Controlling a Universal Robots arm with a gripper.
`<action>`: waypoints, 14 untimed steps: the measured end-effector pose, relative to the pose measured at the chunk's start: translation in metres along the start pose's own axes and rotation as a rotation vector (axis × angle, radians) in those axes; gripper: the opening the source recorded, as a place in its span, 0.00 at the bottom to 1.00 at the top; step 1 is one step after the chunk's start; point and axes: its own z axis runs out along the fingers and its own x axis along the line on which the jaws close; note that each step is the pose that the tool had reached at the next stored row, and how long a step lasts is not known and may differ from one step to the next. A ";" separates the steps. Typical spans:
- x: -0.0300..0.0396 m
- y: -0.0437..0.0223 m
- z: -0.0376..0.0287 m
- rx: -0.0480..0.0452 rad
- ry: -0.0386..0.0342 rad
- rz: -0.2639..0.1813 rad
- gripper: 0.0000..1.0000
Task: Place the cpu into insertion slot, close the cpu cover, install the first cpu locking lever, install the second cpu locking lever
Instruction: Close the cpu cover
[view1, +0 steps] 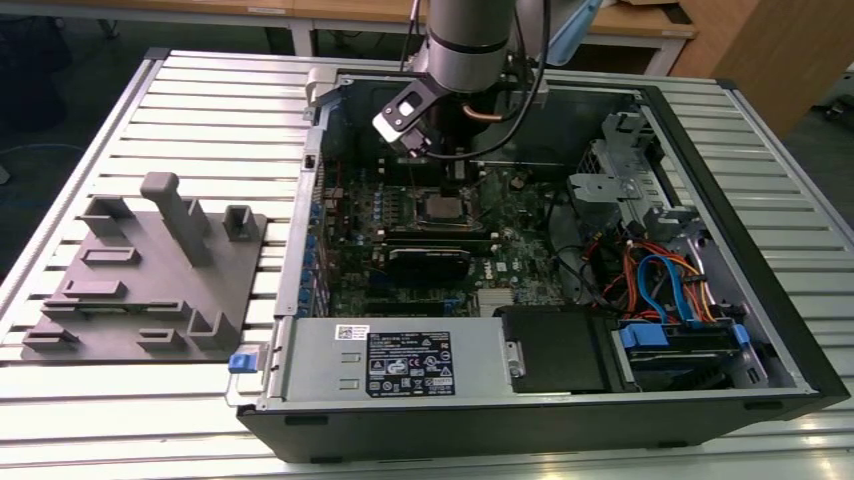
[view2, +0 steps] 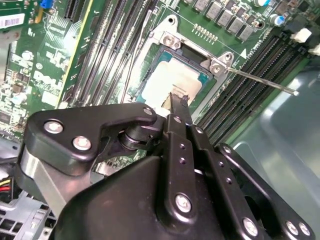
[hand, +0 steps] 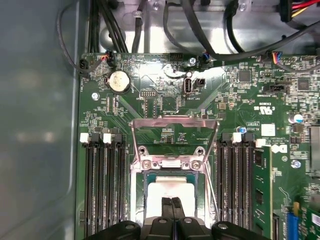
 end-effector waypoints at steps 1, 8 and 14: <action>0.0000 0.0001 -0.0020 0.0000 -0.0002 0.000 0.10; -0.0014 0.0001 -0.0044 -0.0001 -0.0002 0.000 0.10; -0.0015 0.0002 -0.0044 0.0000 -0.0002 0.001 0.10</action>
